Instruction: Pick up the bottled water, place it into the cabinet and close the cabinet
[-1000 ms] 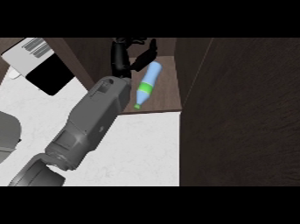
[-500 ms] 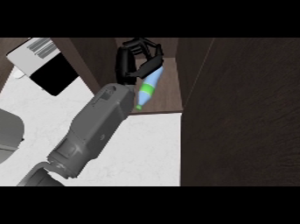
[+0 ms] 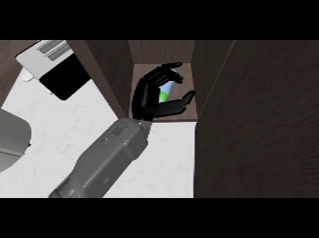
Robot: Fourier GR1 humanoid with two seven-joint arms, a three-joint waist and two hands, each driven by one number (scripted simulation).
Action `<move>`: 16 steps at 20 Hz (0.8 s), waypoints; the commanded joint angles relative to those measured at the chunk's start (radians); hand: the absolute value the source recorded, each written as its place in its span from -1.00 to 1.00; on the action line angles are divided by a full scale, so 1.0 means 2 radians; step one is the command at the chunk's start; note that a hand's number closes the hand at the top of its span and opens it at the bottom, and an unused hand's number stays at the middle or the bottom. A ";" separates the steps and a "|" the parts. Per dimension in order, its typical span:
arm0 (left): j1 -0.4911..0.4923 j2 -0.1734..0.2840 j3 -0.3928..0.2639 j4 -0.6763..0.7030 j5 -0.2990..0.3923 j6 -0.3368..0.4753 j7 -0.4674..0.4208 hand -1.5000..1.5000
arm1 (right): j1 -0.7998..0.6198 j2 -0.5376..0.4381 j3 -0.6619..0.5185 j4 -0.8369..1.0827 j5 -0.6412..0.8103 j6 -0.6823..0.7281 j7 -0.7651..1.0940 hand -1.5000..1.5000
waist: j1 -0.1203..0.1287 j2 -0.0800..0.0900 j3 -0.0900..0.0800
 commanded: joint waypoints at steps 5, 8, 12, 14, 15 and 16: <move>0.187 0.016 -0.101 -0.166 -0.011 -0.007 -0.005 -1.00 | 0.012 -0.012 -0.012 -0.059 0.028 -0.023 0.024 -1.00 | 0.022 -0.002 0.001; 0.239 0.053 -0.109 -0.243 -0.016 0.026 0.001 -1.00 | 0.030 -0.012 0.010 -0.073 0.052 -0.032 0.010 -1.00 | 0.022 -0.006 0.000; 0.328 0.114 -0.116 -0.327 -0.021 0.033 -0.016 -1.00 | 0.010 -0.010 0.018 -0.067 0.056 -0.048 0.027 -1.00 | 0.032 -0.001 0.000; 0.358 0.154 -0.100 -0.360 -0.005 0.007 -0.016 -1.00 | 0.022 -0.046 0.022 -0.074 0.065 -0.026 0.029 -1.00 | 0.028 -0.001 0.000; 0.385 0.161 -0.109 -0.373 -0.009 0.006 -0.028 -1.00 | 0.010 -0.051 0.036 -0.055 0.080 -0.016 0.018 1.00 | 0.029 -0.002 0.000; 0.413 0.163 -0.120 -0.378 -0.012 -0.005 -0.049 -1.00 | 0.011 -0.075 0.021 -0.071 0.071 -0.002 0.022 1.00 | 0.033 -0.002 -0.001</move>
